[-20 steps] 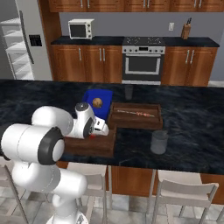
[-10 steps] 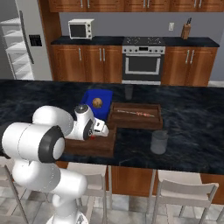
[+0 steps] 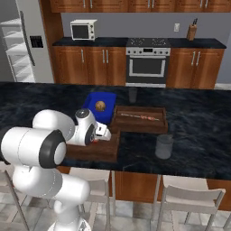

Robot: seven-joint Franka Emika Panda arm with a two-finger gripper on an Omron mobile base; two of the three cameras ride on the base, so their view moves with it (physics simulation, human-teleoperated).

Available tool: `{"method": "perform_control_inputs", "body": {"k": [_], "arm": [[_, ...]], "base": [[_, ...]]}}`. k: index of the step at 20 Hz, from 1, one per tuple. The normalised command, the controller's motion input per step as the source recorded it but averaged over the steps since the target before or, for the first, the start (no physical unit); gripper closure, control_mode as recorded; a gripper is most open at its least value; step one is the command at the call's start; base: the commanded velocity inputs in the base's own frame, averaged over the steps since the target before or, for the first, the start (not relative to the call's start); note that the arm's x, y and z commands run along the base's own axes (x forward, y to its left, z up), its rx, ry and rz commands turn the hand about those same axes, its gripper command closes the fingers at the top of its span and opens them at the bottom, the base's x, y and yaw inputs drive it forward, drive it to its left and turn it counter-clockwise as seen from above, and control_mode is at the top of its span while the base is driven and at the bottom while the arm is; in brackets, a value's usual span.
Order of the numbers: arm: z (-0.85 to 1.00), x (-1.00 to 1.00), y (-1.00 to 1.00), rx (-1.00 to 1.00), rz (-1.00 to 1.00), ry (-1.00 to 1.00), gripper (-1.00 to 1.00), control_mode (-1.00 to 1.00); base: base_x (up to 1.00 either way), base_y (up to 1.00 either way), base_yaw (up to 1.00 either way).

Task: Take the cupcakes from the fridge and place them on the empty tray on the dining counter.

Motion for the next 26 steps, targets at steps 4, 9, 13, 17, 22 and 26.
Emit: {"method": "perform_control_inputs", "body": {"k": [4, 9, 13, 17, 22, 26], "arm": [[0.0, -0.02, 0.02, 0.0, 0.0, -0.02, -1.0, -1.0], [0.05, -0.25, 0.08, 0.0, 0.0, -0.05, -1.0, -1.0], [0.59, -0.49, 0.08, 0.0, 0.0, -0.09, -1.0, -1.0], [1.0, -0.53, 0.02, 0.03, 0.0, -0.09, -1.0, -1.0], [1.0, -0.3, 0.08, 0.01, 0.0, -0.04, -1.0, -1.0], [1.0, -0.27, 0.07, 0.0, 0.0, 0.0, -1.0, -1.0]], "base": [[0.0, 0.0, 0.0], [0.0, 0.0, 0.0], [0.0, 0.0, 0.0], [0.0, 0.0, 0.0], [0.0, 0.0, 0.0], [0.0, 0.0, 0.0]]}}
